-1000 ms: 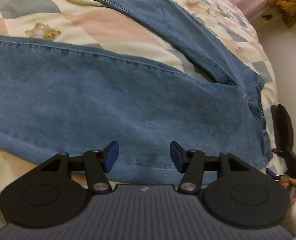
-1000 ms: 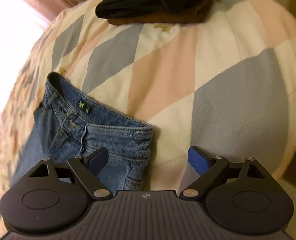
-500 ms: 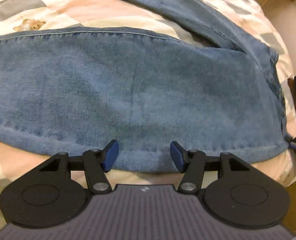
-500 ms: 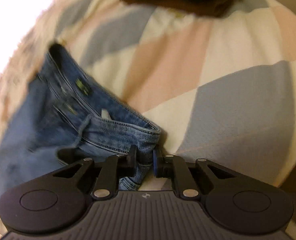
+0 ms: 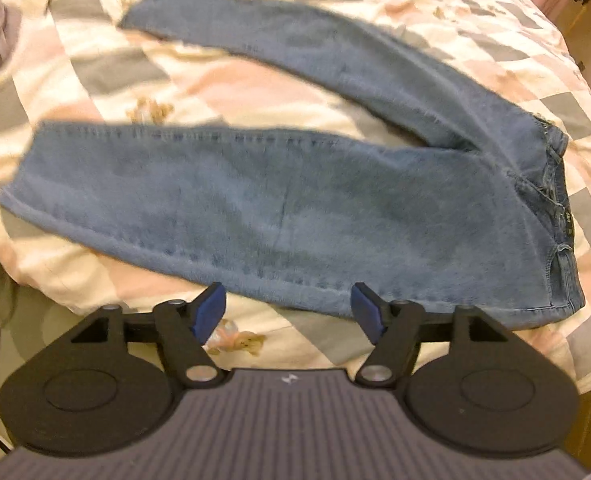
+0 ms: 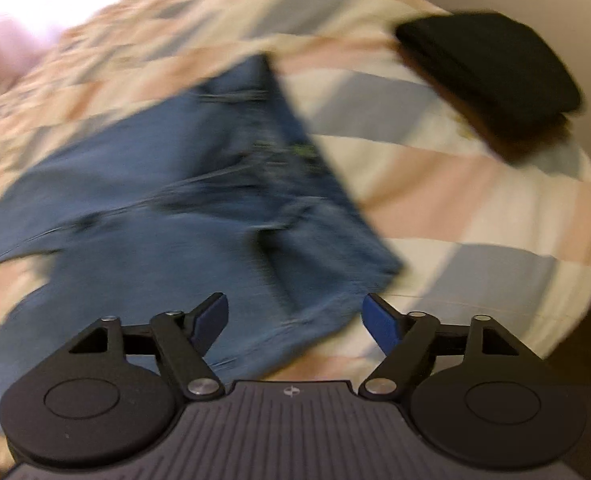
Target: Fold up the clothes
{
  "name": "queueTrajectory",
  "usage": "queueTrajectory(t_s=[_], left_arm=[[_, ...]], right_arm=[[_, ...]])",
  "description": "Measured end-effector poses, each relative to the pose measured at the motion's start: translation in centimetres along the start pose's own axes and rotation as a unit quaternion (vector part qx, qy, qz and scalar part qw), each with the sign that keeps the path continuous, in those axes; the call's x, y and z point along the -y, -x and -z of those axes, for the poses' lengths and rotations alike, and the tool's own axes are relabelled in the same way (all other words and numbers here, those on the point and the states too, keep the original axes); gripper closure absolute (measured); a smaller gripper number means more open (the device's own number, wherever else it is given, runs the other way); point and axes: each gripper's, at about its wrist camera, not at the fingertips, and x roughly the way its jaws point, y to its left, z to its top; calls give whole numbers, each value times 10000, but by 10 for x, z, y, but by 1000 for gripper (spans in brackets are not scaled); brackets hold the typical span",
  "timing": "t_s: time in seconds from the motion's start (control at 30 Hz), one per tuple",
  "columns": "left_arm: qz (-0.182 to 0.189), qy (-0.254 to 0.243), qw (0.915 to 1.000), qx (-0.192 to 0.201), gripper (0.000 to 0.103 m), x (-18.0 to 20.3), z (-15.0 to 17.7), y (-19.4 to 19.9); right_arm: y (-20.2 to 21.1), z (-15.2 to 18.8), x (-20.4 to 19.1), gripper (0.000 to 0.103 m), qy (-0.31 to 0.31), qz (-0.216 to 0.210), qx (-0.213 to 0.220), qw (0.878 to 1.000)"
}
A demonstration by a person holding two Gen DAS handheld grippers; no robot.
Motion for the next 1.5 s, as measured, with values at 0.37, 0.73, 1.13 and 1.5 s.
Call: queueTrajectory(t_s=[0.37, 0.73, 1.13, 1.5], left_arm=[[-274, -332, 9984, 377, 31, 25, -11, 63], [-217, -671, 9954, 650, 27, 5, -7, 96], [-136, -879, 9941, 626, 26, -51, 6, 115], [-295, -901, 9942, 509, 23, -75, 14, 120]], right_arm=[[59, 9, -64, 19, 689, -798, 41, 9944], [97, 33, -90, 16, 871, -746, 119, 9933], [124, 85, -141, 14, 899, -739, 124, 9931], [130, 110, -165, 14, 972, -716, 10, 9927]])
